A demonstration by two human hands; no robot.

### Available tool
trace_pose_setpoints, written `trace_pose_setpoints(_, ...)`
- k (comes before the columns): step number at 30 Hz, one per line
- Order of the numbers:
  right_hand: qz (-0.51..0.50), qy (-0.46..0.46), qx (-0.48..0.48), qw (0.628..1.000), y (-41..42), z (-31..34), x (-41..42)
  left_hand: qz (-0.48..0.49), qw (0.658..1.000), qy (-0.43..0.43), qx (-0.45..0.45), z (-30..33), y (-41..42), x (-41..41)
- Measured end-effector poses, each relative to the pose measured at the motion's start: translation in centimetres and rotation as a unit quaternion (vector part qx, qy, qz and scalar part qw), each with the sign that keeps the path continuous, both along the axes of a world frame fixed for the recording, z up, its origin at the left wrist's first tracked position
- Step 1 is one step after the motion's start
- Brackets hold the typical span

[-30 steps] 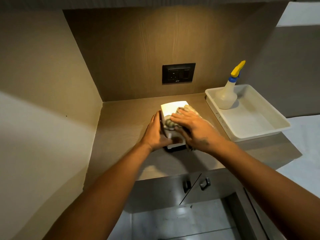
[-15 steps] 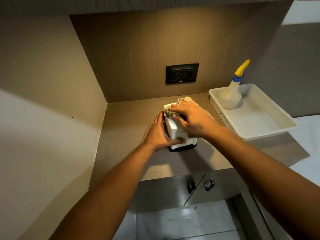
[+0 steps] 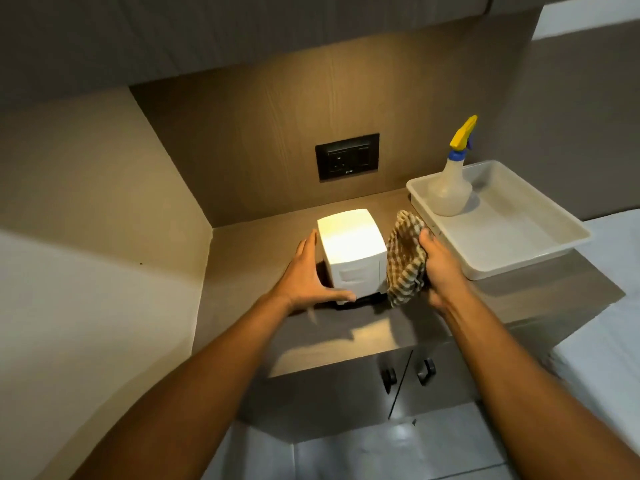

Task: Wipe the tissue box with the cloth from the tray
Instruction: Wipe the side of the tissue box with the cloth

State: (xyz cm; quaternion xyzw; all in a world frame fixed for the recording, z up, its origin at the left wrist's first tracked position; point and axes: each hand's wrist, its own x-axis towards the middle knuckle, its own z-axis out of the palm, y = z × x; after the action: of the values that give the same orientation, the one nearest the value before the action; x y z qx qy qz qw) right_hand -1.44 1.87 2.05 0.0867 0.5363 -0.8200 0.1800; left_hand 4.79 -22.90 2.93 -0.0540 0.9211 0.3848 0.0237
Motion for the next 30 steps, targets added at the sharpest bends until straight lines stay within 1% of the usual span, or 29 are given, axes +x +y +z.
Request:
trace_pose_setpoints(1, -0.02, -0.055, -0.043, 0.997, 0.4, -0.7, 0.2, 0.013, 1.0, 0.001, 0.01, 0.1, -0.3, 0.3)
trace_pose_setpoints(3, -0.052, -0.114, -0.1, 0.987, 0.6, -1.3, 0.2, 0.045, 0.998, 0.03, 0.011, 1.3, 0.1, 0.4)
trace_pose_setpoints(4, -0.059, -0.122, -0.115, 0.984, 0.4, -1.5, 0.0, 0.057, 0.997, 0.054, -0.002, 2.3, 0.5, 0.2)
trace_pose_setpoints(6, -0.063, -0.124, -0.135, 0.981, -0.6, -1.3, -0.4, 0.066, 0.992, 0.086, -0.062, 4.4, 1.7, -1.1)
trace_pose_setpoints(9, -0.054, -0.097, -0.153, 0.982, -2.2, -0.2, -1.2, 0.029, 0.987, 0.066, -0.144, 6.7, 4.3, -3.6)
trace_pose_setpoints(12, -0.05, -0.05, -0.116, 0.991, -3.4, 0.8, -1.2, 0.047, 0.977, 0.012, -0.207, 7.1, 5.9, -5.2)
trace_pose_setpoints(14, -0.034, -0.004, -0.059, 0.998, -4.0, 0.7, -0.5, 0.064, 0.969, -0.034, -0.238, 6.6, 6.2, -5.6)
trace_pose_setpoints(15, -0.023, 0.024, -0.028, 0.999, -4.3, 0.6, 0.0, 0.067, 0.966, -0.043, -0.245, 6.4, 6.2, -5.6)
trace_pose_setpoints(17, -0.013, 0.061, 0.007, 0.998, -4.8, 0.1, 0.8, 0.065, 0.964, -0.049, -0.252, 6.0, 6.1, -5.7)
trace_pose_setpoints(19, -0.025, 0.083, 0.017, 0.996, -5.4, 0.0, 1.0, 0.067, 0.964, -0.05, -0.254, 6.0, 5.8, -5.8)
trace_pose_setpoints(21, -0.04, 0.117, 0.038, 0.992, -5.7, 0.3, 0.5, 0.07, 0.963, -0.049, -0.255, 6.1, 5.7, -6.0)
trace_pose_setpoints(23, -0.033, 0.153, 0.072, 0.985, -6.1, 0.9, -0.6, 0.071, 0.962, -0.058, -0.258, 6.1, 5.8, -5.9)
trace_pose_setpoints(25, -0.009, 0.144, 0.078, 0.986, -6.2, 1.3, -1.9, 0.072, 0.96, -0.065, -0.261, 5.9, 5.9, -5.9)
trace_pose_setpoints(27, 0.031, 0.103, 0.071, 0.992, -6.3, 1.2, -3.0, 0.075, 0.959, -0.069, -0.265, 5.8, 5.9, -5.9)
trace_pose_setpoints(30, 0.071, 0.037, 0.095, 0.992, -5.5, 0.1, -3.8, 0.08, 0.958, -0.071, -0.265, 5.7, 5.8, -6.0)
